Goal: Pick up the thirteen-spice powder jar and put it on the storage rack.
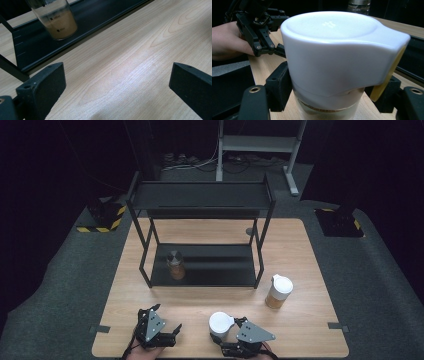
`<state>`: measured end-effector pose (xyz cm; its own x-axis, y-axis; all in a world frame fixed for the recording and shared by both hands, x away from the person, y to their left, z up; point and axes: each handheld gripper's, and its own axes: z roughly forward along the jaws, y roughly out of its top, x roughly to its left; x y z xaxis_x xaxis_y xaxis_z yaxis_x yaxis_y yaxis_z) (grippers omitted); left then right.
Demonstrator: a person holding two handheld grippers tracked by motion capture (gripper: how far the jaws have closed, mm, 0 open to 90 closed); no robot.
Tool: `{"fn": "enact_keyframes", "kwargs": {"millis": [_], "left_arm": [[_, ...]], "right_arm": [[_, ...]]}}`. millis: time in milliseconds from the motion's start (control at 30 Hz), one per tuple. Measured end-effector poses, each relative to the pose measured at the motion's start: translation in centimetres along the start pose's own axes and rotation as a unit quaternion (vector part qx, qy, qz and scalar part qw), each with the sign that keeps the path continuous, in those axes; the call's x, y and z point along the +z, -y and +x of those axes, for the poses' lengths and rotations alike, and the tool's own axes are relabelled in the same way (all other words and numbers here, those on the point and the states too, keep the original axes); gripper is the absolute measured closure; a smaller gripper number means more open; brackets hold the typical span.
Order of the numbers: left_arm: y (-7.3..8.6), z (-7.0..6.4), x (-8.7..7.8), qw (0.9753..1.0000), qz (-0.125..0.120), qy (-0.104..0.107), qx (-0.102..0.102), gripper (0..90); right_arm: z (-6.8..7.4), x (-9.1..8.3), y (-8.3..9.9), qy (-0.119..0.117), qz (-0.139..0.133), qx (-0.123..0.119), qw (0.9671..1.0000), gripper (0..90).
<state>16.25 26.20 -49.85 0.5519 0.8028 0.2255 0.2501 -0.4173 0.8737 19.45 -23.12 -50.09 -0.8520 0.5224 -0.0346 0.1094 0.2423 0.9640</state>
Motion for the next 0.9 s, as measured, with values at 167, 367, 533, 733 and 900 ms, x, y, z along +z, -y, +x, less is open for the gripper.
{"fn": "enact_keyframes", "kwargs": {"millis": [167, 367, 533, 733, 900], "left_arm": [[0.0, 0.0, 0.0, 1.0, -0.001, 0.0, 0.001, 1.3], [0.0, 0.0, 0.0, 1.0, -0.001, 0.0, 0.0, 1.3], [0.0, 0.1, 0.0, 1.0, -0.001, 0.001, -0.002, 1.3], [0.1, 0.0, 0.0, 1.0, -0.002, 0.002, 0.001, 1.3], [0.1, 0.0, -0.1, 1.0, -0.003, 0.002, 0.003, 1.3]], "right_arm": [[0.0, 0.0, 0.1, 0.0, -0.003, 0.0, 1.0, 30.0], [0.4, 0.0, 0.0, 0.008, -0.001, 0.001, 1.0, 30.2], [0.8, 0.0, -0.2, 0.018, 0.001, 0.003, 0.9998, 30.2], [1.0, -0.1, -0.5, 0.037, -0.01, 0.013, 0.9992, 30.2], [0.8, 0.0, -0.7, 0.048, -0.015, 0.016, 0.9986, 30.2]]}}
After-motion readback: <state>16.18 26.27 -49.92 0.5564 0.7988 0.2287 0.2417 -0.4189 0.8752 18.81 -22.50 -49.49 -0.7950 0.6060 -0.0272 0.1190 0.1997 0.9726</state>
